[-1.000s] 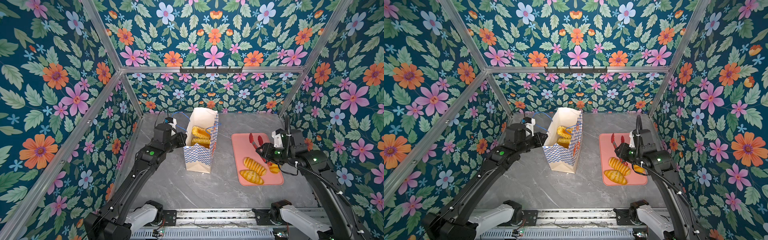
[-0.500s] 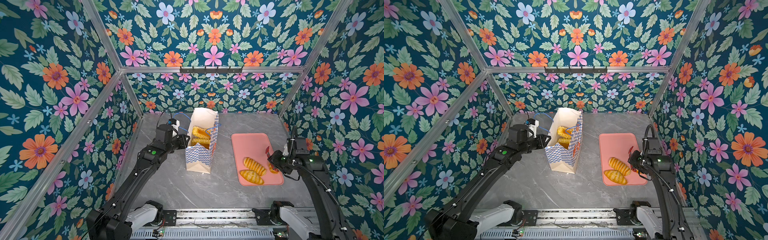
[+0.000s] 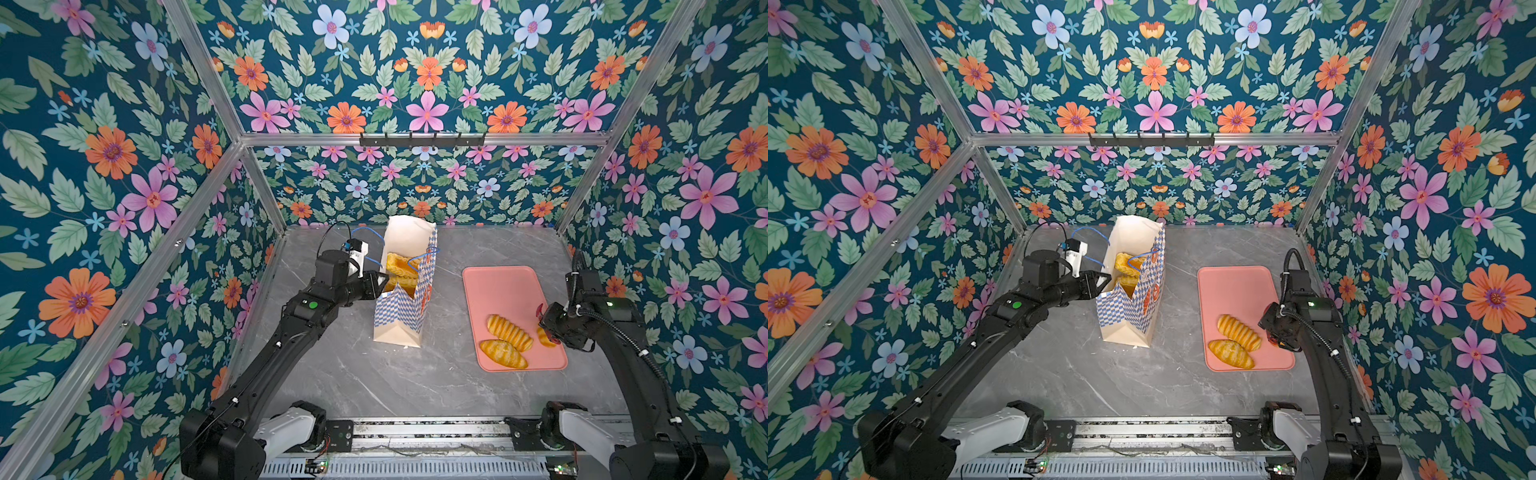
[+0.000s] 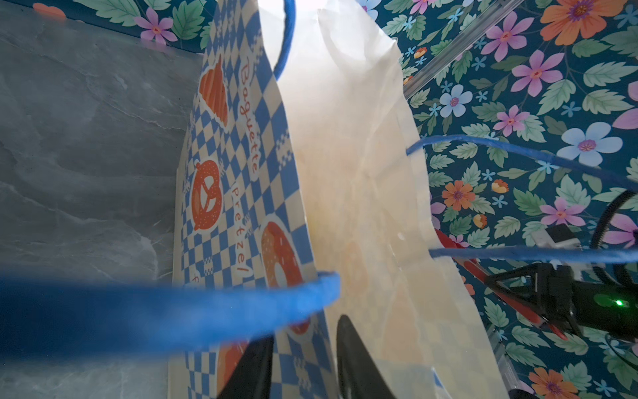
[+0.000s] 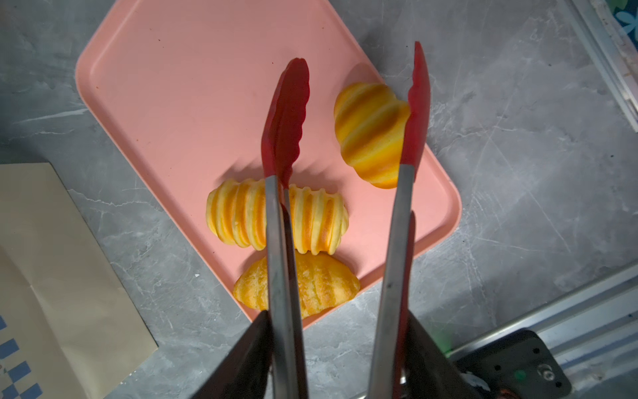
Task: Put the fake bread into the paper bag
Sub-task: 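Move the open tongs back over the tray toward the round striped bun, then lower the tongs around the round striped bun and close them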
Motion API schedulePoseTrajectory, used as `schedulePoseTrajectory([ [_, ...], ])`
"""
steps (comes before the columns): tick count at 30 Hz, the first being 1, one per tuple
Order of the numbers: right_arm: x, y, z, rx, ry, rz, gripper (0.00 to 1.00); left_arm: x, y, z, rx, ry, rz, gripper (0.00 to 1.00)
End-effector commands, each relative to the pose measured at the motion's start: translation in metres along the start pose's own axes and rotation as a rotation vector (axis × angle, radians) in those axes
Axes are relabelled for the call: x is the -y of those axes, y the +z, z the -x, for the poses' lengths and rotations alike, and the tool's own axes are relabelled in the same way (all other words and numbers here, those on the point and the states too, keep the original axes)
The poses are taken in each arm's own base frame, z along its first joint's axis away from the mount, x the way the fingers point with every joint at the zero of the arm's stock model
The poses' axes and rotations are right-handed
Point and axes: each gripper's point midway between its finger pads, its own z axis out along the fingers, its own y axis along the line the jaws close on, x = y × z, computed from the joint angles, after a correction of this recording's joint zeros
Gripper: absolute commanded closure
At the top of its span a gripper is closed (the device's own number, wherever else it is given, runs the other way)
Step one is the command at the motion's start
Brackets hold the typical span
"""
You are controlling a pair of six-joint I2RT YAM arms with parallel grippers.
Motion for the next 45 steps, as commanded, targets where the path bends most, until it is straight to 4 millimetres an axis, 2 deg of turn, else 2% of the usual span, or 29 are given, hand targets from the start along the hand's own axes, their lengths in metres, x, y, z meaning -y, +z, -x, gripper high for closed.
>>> schedulePoseTrajectory([
  [1, 0.005, 0.004, -0.001, -0.023, 0.001, -0.037, 0.43, 0.007, 0.001, 0.002, 0.008, 0.030, -0.044, 0.67],
  [15, 0.007, 0.020, -0.004, -0.102, 0.004, -0.083, 0.41, 0.011, 0.004, 0.000, 0.017, 0.018, -0.090, 0.68],
  [24, 0.000, 0.016, -0.008, -0.090, 0.014, -0.024, 0.59, 0.009, 0.003, -0.001, 0.017, 0.012, -0.086, 0.68],
  [28, -0.004, 0.014, -0.008, -0.075, 0.026, 0.010, 0.62, 0.008, 0.003, -0.002, 0.014, 0.009, -0.080, 0.65],
  [35, -0.013, -0.002, 0.002, -0.023, 0.022, 0.060, 0.66, 0.007, -0.001, 0.000, 0.018, 0.005, -0.059, 0.58],
  [45, -0.041, -0.038, 0.020, 0.049, 0.014, 0.204, 0.68, 0.005, -0.013, 0.007, 0.026, 0.008, -0.005, 0.56],
])
